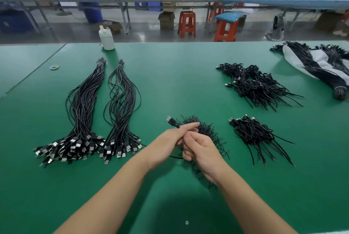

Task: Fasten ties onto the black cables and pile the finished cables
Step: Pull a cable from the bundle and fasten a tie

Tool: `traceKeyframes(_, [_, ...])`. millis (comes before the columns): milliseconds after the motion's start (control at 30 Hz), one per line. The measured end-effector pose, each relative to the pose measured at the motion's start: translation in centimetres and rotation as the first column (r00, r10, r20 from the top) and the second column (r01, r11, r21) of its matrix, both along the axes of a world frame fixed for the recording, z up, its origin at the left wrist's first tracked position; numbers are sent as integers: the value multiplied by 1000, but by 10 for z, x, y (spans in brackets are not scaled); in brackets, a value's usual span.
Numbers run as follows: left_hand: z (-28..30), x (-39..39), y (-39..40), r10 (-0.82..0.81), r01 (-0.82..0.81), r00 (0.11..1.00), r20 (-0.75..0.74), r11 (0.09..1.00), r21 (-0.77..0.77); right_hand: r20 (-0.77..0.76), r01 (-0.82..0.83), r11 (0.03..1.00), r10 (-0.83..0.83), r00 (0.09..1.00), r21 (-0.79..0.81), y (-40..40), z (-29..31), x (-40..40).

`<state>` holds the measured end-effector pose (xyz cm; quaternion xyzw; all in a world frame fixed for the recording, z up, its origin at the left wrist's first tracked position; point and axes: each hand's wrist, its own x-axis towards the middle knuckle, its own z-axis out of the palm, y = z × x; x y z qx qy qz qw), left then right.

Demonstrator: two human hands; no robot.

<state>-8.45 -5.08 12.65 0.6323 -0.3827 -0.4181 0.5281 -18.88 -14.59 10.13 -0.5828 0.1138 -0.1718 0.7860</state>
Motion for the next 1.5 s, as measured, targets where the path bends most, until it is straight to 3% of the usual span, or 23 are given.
traceKeyframes(133, [4,-1,3,14,-12,993,114,1000,-16,-41,-26,999,27,999,24,1,2,-1])
traceKeyframes(200, [6,0,3,100,-85,971,217,994,-75,-81,-68,997,71,994,37,2,-1,-1])
traceKeyframes(233, [9,1,1,180,-151,964,195,976,-154,-98,-99,994,103,990,51,3,-4,-1])
traceKeyframes(267, [12,5,-1,272,-248,960,71,937,-246,-114,-126,990,133,984,71,5,-6,-2])
traceKeyframes(300, [17,10,-2,312,-346,937,-155,885,-312,-130,-142,985,154,980,95,7,-9,-3])
traceKeyframes(367, [26,27,2,170,-449,784,-597,819,-357,-146,-141,976,166,975,163,9,-15,-3])
traceKeyframes(400, [29,34,8,84,-421,732,-676,836,-352,-143,-135,969,167,976,209,9,-16,-2])
traceKeyframes(433, [32,37,16,26,-324,737,-676,891,-319,-140,-137,959,175,974,248,7,-17,-2])
traceKeyframes(500, [32,40,32,-141,46,833,-534,981,-186,-172,-188,951,234,957,244,1,-15,-1])
traceKeyframes(567, [27,42,42,-377,415,853,-361,909,31,-261,-287,946,317,912,148,-3,-11,-1])
traceKeyframes(633, [21,40,49,-455,516,853,-256,809,282,-355,-356,931,358,864,73,-4,-9,-1])
traceKeyframes(700, [13,32,50,-425,439,893,-147,758,483,-417,-373,927,358,836,48,-4,-8,0])
traceKeyframes(767, [8,22,47,-403,274,912,71,729,627,-438,-358,933,338,833,40,0,-9,0])
traceKeyframes(833, [6,18,43,-460,72,791,405,726,684,-425,-319,946,309,851,49,4,-11,1])
traceKeyframes(900, [3,16,42,-479,-12,679,557,751,661,-400,-289,955,288,870,60,6,-12,-1])
traceKeyframes(1133, [-6,12,42,-512,-52,576,637,754,654,-387,-277,961,260,885,14,8,-10,-4])
traceKeyframes(1200, [-6,13,42,-510,-57,571,643,757,651,-417,-273,951,191,888,-146,11,-6,-3])
traceKeyframes(1233, [-7,13,43,-513,-53,570,641,756,652,-425,-268,911,117,898,-314,12,-6,-3])
traceKeyframes(1300, [-6,12,43,-508,-43,572,644,765,642,-389,-251,732,-21,921,-633,15,-5,-4])
traceKeyframes(1367, [-7,12,44,-499,-18,579,645,783,622,-339,-220,632,-73,938,-743,17,-7,-3])
traceKeyframes(1500, [-9,10,46,-485,20,621,616,796,605,-299,-188,555,-116,947,-810,15,-5,-3])
